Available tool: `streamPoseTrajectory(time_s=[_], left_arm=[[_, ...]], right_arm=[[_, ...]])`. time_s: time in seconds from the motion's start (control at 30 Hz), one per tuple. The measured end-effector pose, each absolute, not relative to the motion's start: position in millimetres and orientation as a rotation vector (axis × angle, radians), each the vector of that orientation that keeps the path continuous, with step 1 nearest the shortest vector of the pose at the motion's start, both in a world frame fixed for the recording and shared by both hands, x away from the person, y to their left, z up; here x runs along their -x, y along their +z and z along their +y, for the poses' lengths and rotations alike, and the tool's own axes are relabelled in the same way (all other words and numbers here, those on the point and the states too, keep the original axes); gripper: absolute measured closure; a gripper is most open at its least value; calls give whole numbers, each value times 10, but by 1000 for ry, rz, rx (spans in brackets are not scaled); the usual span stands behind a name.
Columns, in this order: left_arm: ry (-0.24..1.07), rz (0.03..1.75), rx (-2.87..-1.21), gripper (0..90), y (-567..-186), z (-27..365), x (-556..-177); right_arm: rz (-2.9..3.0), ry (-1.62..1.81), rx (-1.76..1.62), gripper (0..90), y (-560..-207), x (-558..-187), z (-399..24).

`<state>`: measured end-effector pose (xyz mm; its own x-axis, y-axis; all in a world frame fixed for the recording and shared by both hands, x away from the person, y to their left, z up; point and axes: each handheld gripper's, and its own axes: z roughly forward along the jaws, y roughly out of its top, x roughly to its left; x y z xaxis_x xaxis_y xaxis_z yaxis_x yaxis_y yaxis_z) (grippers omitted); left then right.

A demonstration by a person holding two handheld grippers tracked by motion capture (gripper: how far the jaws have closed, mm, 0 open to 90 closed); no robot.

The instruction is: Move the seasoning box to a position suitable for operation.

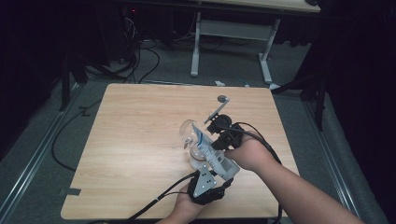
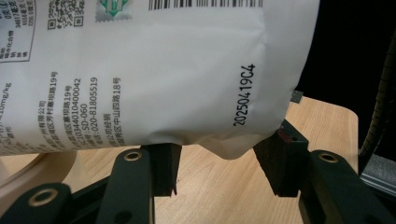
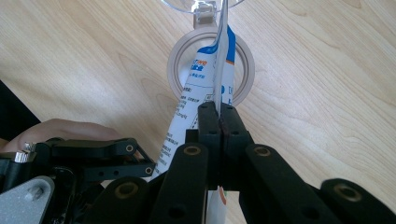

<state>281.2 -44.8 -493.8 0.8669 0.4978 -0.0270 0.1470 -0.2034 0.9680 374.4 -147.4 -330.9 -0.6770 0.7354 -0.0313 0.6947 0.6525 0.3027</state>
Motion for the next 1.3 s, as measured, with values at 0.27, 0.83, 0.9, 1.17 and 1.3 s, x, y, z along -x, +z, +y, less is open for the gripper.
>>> streamPoseTrajectory(time_s=[0.27, 0.83, 0.9, 1.17, 1.3], left_arm=[[342, 488, -1770, 534, -4930, -455, -2816], [346, 488, -1769, 535, -4927, -451, -2817], [346, 488, -1768, 536, -4927, -451, -2817], [342, 488, -1763, 535, -4926, -459, -2817], [342, 488, -1762, 535, -4925, -460, -2817]], right_arm=[[2713, 403, -1182, 896, -3305, -3745, -1475], [2715, 408, -1193, 896, -3303, -3745, -1466], [2718, 411, -1179, 896, -3303, -3750, -1469], [2713, 408, -1189, 896, -3299, -3743, -1472], [2713, 410, -1183, 896, -3297, -3745, -1474]])
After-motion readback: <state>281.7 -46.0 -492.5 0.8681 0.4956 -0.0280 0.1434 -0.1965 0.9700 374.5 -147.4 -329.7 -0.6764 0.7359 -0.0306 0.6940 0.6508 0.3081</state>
